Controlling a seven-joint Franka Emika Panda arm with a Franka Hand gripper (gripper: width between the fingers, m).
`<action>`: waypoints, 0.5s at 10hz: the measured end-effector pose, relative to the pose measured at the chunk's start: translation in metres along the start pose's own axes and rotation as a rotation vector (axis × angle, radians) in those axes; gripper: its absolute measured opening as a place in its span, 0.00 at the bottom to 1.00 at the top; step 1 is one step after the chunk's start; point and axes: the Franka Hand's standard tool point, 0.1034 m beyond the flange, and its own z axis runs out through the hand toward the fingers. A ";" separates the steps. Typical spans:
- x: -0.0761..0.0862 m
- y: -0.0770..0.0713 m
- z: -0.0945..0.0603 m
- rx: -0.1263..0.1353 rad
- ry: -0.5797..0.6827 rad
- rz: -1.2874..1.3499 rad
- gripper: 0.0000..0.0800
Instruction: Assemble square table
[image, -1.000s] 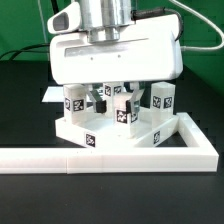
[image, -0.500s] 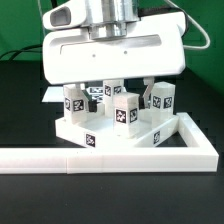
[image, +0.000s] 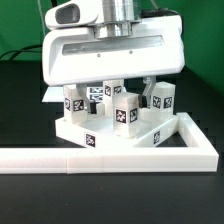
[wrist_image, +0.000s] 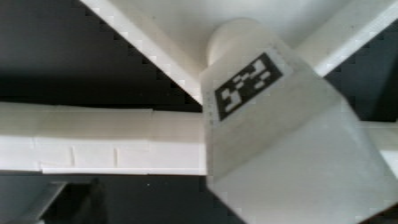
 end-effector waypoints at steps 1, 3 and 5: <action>0.001 -0.005 0.000 0.003 -0.001 -0.040 0.81; 0.003 -0.011 0.000 -0.002 -0.002 -0.183 0.81; -0.003 -0.010 0.002 -0.008 -0.009 -0.339 0.81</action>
Offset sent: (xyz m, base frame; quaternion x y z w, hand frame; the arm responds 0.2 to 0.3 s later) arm -0.0070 0.0139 0.0003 0.0034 -0.0052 -0.1989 0.9800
